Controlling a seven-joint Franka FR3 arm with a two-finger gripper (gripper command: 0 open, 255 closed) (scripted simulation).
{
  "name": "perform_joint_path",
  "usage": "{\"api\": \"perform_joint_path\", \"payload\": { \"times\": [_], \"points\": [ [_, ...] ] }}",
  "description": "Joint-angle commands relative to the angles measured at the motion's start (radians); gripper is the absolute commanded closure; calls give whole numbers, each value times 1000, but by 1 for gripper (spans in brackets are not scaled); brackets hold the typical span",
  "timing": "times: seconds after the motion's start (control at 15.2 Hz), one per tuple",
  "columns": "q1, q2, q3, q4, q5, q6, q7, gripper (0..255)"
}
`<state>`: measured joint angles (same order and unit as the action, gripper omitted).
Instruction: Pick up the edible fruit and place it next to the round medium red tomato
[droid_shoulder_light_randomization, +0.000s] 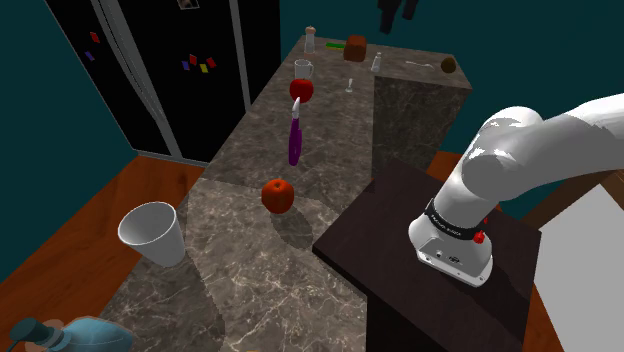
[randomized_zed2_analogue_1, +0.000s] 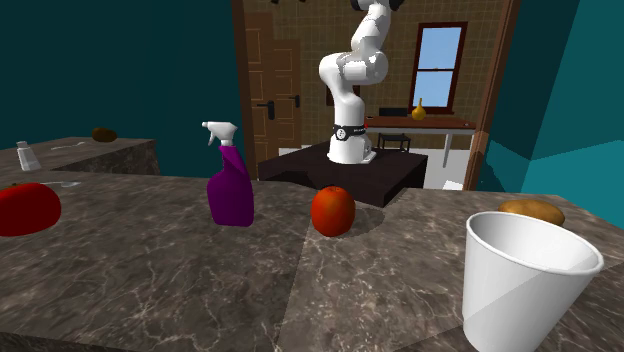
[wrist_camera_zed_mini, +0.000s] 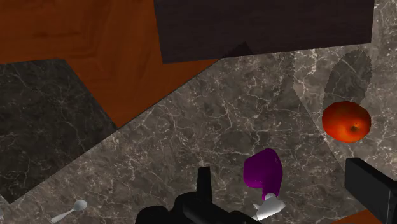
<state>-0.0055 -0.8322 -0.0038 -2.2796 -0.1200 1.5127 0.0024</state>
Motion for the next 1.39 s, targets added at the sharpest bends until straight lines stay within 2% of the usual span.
{"api": "perform_joint_path", "payload": {
  "times": [0.0, 0.66, 1.32],
  "points": [
    [0, 0, 0, 0, 0, 0, 0, 0],
    [95, 68, 72, -241, 31, 335, -12, 0],
    [176, 275, 161, -379, 34, 703, -8, 0]
  ]
}}
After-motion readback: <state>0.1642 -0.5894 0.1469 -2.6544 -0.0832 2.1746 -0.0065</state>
